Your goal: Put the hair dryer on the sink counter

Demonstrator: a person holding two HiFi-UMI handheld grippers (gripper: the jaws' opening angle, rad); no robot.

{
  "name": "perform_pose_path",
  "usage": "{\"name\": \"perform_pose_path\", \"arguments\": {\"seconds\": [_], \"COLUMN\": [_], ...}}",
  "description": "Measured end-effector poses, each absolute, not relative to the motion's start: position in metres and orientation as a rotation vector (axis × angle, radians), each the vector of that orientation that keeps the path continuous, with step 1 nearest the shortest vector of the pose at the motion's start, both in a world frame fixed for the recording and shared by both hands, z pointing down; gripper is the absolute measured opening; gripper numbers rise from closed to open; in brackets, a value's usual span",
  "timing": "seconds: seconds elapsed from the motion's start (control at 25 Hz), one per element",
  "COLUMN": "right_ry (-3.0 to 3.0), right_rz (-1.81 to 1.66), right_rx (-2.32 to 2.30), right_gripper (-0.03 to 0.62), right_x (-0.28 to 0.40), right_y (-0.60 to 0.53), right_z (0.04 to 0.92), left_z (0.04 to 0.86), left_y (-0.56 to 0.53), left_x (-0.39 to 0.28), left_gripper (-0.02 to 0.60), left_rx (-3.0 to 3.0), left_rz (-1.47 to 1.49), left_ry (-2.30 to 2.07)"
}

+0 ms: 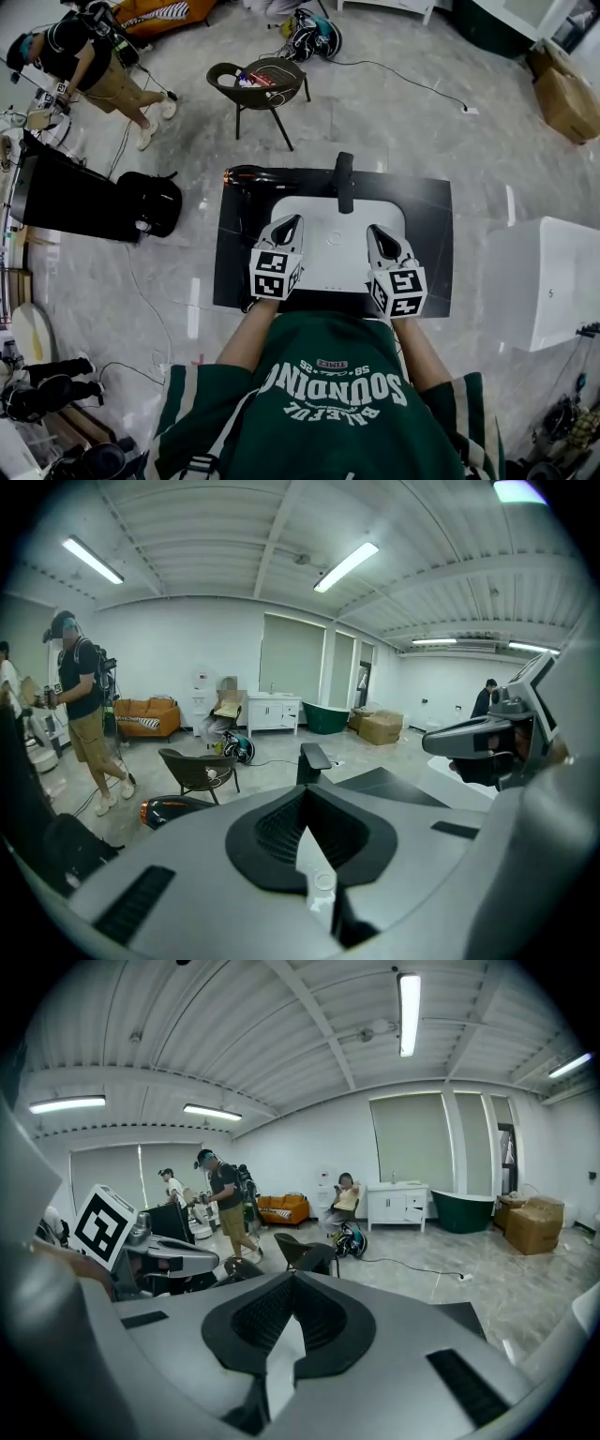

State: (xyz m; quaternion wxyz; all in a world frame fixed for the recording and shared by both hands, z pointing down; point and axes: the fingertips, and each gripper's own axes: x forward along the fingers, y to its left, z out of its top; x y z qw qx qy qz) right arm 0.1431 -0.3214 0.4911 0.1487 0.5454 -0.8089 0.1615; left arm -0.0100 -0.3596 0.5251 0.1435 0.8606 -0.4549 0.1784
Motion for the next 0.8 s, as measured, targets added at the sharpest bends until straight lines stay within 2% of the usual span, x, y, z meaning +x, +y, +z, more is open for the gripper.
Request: {"name": "perform_pose_path", "arguments": {"seconds": [0.8], "right_ry": [-2.322], "right_rz": [0.451], "right_rx": [1.531], "right_gripper": [0.041], "right_x": [0.1356], "right_y": [-0.3199], "right_z": [0.4948], "left_z": [0.5342], "left_y": [-0.3587], "left_x": [-0.0138], "left_gripper": [0.011], "left_rx": [2.482], "left_rz": [0.530], "left_ry": [-1.304]}}
